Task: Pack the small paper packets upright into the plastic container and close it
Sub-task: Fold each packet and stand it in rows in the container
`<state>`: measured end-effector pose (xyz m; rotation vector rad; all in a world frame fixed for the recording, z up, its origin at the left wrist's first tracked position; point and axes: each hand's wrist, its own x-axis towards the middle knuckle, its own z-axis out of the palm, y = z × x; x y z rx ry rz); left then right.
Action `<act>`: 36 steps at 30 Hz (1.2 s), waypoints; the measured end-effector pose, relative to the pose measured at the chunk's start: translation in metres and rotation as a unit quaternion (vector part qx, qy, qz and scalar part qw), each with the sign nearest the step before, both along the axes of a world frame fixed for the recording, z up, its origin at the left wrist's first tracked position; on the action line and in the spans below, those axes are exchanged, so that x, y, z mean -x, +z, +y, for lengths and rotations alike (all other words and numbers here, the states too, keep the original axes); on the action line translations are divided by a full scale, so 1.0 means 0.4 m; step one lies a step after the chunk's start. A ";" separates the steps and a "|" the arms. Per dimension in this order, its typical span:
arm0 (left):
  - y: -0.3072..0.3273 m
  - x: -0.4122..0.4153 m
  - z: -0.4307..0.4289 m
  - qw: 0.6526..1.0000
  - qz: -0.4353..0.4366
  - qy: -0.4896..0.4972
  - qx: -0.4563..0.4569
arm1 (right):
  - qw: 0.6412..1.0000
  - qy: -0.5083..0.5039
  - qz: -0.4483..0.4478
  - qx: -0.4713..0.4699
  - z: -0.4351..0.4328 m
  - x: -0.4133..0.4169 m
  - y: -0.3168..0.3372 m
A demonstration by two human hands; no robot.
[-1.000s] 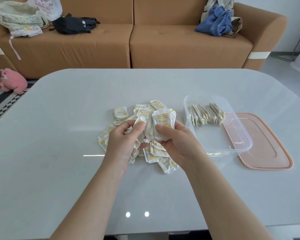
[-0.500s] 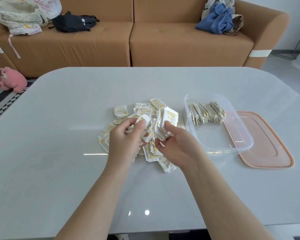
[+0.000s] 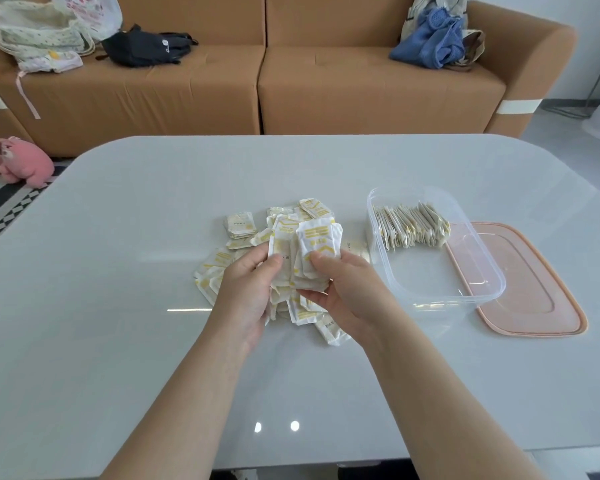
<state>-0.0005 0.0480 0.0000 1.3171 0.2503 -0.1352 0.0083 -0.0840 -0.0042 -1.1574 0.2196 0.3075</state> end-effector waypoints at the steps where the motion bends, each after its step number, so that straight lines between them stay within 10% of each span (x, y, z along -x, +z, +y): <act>1: 0.003 0.000 -0.001 1.000 -0.004 -0.009 0.006 | 1.000 -0.003 -0.005 0.011 0.000 0.000 -0.001; 10: 0.034 -0.011 -0.005 0.992 -0.041 0.041 0.115 | 0.985 0.024 0.103 -0.137 0.005 0.003 0.006; 15: 0.015 -0.015 -0.002 0.993 -0.109 0.040 0.025 | 0.976 0.051 0.127 -0.170 0.007 0.007 0.012; 25: -0.023 -0.014 0.005 0.969 -0.105 -0.023 -0.222 | 0.999 -0.021 -0.017 -0.018 -0.016 -0.003 0.006; 36: -0.020 -0.013 0.026 0.986 -0.090 -0.038 -0.138 | 0.998 -0.054 -0.031 0.008 -0.026 -0.007 0.010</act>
